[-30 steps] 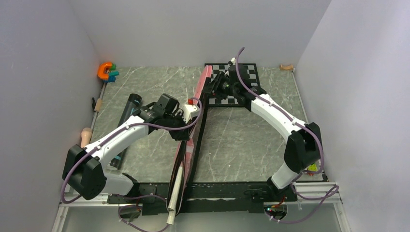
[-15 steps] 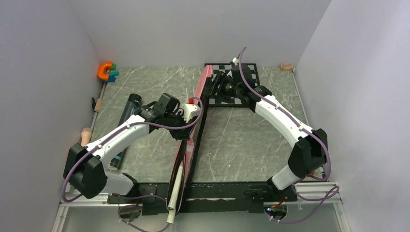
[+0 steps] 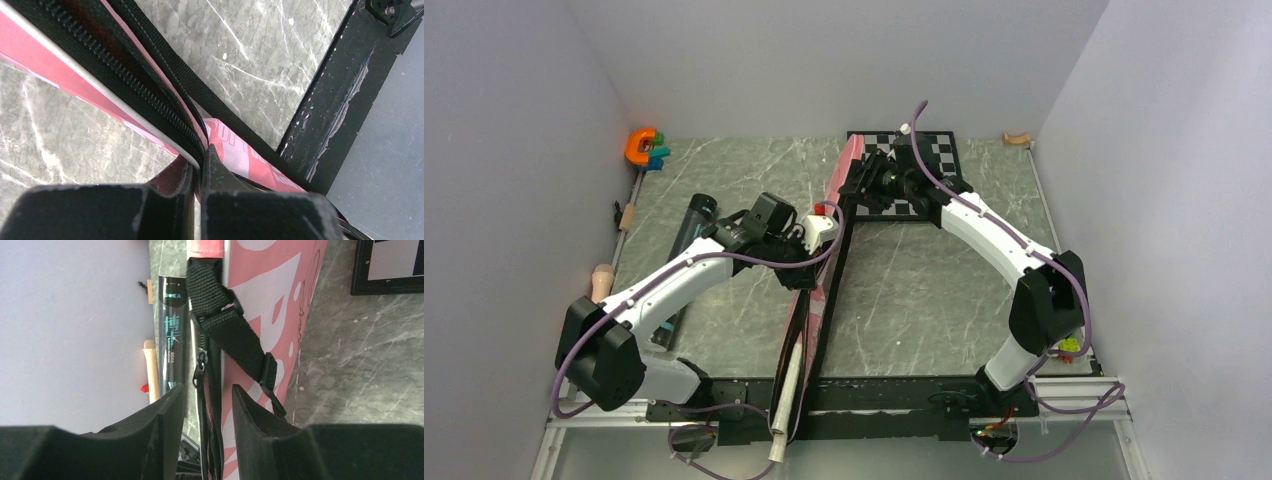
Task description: Pack up the badminton gear
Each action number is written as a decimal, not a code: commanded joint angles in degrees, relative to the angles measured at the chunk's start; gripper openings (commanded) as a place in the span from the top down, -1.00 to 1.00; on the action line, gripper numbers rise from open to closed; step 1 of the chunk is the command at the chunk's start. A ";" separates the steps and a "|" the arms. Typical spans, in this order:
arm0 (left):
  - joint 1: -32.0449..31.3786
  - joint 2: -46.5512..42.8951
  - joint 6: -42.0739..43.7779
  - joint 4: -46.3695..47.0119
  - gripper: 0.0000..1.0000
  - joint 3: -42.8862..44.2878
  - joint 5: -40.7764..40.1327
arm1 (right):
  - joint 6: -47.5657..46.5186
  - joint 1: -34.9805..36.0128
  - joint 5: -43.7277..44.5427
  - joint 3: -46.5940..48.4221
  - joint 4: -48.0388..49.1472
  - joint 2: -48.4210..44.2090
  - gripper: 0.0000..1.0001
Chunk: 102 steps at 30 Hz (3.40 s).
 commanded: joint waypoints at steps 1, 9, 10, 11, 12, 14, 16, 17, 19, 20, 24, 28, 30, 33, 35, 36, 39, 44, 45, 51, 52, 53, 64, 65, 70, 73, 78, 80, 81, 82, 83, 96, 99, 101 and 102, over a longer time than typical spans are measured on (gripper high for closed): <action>-0.52 -0.61 3.54 2.24 1.00 1.61 -2.40 | 1.95 -0.10 -0.05 3.34 1.93 0.94 0.18; -2.50 -0.77 5.07 2.42 1.00 0.42 -4.63 | 1.66 -0.92 1.28 4.54 0.52 0.65 0.22; -2.66 -0.78 5.08 2.42 1.00 0.40 -4.64 | 1.68 -1.20 1.19 4.50 0.54 0.46 0.22; -2.71 -0.79 5.15 2.38 1.00 0.45 -4.61 | 1.67 -1.48 1.07 4.58 0.48 0.46 0.22; -2.80 -0.74 5.21 2.41 1.00 0.45 -4.72 | 1.60 -1.64 0.77 4.74 0.41 0.60 0.22; -2.86 -0.69 5.16 2.34 1.00 0.63 -4.84 | 1.27 -1.94 0.37 5.39 -0.06 1.15 0.23; -2.84 -0.66 5.27 2.33 1.00 0.80 -4.85 | 1.06 -2.03 0.02 5.94 -0.57 1.84 0.31; -2.85 -0.69 5.25 2.33 1.00 0.78 -4.85 | 1.05 -2.01 -0.22 5.92 -0.60 2.09 0.37; -2.91 -0.66 5.25 2.32 1.00 0.75 -4.95 | 1.13 -2.00 -0.44 5.40 -0.10 2.30 0.50; -2.94 -0.64 5.32 2.31 1.00 0.68 -4.99 | 1.13 -2.02 -0.46 5.13 -0.08 2.31 0.56; -2.93 -0.52 5.38 2.50 1.00 0.63 -5.18 | 0.27 -1.99 -0.35 5.16 -0.99 1.97 0.69; -2.99 -0.37 5.26 2.55 1.00 0.72 -5.27 | -0.45 -2.00 -0.60 4.80 -1.78 1.14 0.74; -3.01 -0.32 5.37 2.55 1.00 0.66 -5.36 | -0.65 -2.00 -0.58 4.00 -1.77 0.39 0.74; -3.00 -0.19 5.40 2.51 1.00 0.67 -5.44 | -0.91 -1.88 -0.90 2.67 -1.97 -0.82 0.74; -3.00 0.14 5.28 2.34 1.00 1.00 -5.46 | -0.68 -1.55 -1.16 1.22 -1.19 -1.56 0.74; -3.06 0.32 5.26 2.20 1.00 1.18 -5.39 | -0.59 -1.24 -1.18 0.54 -0.92 -1.90 0.74; -3.11 0.60 5.26 1.99 1.00 1.72 -5.52 | -0.80 0.30 -1.19 -0.46 -0.95 -2.24 0.74; -3.22 0.66 5.25 1.89 1.00 1.73 -5.81 | -1.32 2.18 -0.51 -1.78 -1.55 -3.55 0.73; -3.24 0.56 5.25 1.85 1.00 1.65 -5.89 | -1.25 2.51 -0.52 -2.14 -1.50 -3.84 0.73; -3.25 0.62 5.16 1.87 1.00 1.85 -6.02 | -1.79 3.16 -1.00 -3.94 -2.02 -5.36 0.73; -3.20 0.62 5.16 1.83 1.00 1.90 -5.99 | -2.29 3.22 -1.12 -3.89 -2.35 -5.42 0.72; -3.18 0.64 5.12 1.71 1.00 2.00 -6.00 | -3.05 3.20 -1.42 -3.54 -3.20 -5.50 0.70; -3.07 0.21 4.53 0.09 1.00 3.60 -4.14 | -20.71 2.67 7.96 8.60 -15.05 -6.71 -0.18; -3.06 0.18 4.55 -0.09 1.00 3.67 -3.80 | -22.14 2.66 9.08 8.61 -14.88 -7.00 -0.21; -2.59 0.11 4.42 -0.64 1.00 3.69 -1.96 | -27.62 2.89 14.98 7.08 -12.96 -8.87 -0.25; -2.05 -0.29 4.35 -0.49 1.00 3.42 -0.83 | -30.61 3.46 16.74 4.92 -10.38 -10.61 -0.25; -1.54 0.20 4.11 -0.21 1.00 3.22 0.59 | -33.85 7.69 21.78 4.96 -10.53 -10.17 -0.22; -1.31 0.29 3.96 -0.06 1.00 3.32 1.09 | -34.86 10.04 25.26 4.95 -10.46 -9.70 -0.19; -1.27 0.34 3.98 0.15 1.00 3.26 1.11 | -35.08 10.79 25.96 5.19 -10.45 -9.40 -0.18; -1.25 0.35 3.98 0.23 1.00 3.20 1.05 | -35.31 11.52 26.60 5.52 -10.38 -9.07 -0.16; -1.33 0.34 3.96 0.19 1.00 3.12 0.99 | -35.71 12.26 27.59 5.94 -10.36 -8.69 -0.15; -1.09 -1.20 4.79 -0.43 1.00 2.44 3.34 | -37.92 14.93 32.24 9.41 -10.79 -2.18 0.09; -1.13 -1.18 4.79 -0.57 1.00 2.57 3.68 | -37.81 14.89 32.64 9.84 -10.48 -1.30 0.09; -1.11 -1.28 4.68 -0.57 1.00 2.53 3.81 | -37.76 14.54 32.43 10.03 -10.08 -1.00 0.10; -1.07 -1.40 4.72 -0.59 1.00 2.54 3.87 | -37.52 14.09 32.11 9.93 -9.84 -0.95 0.10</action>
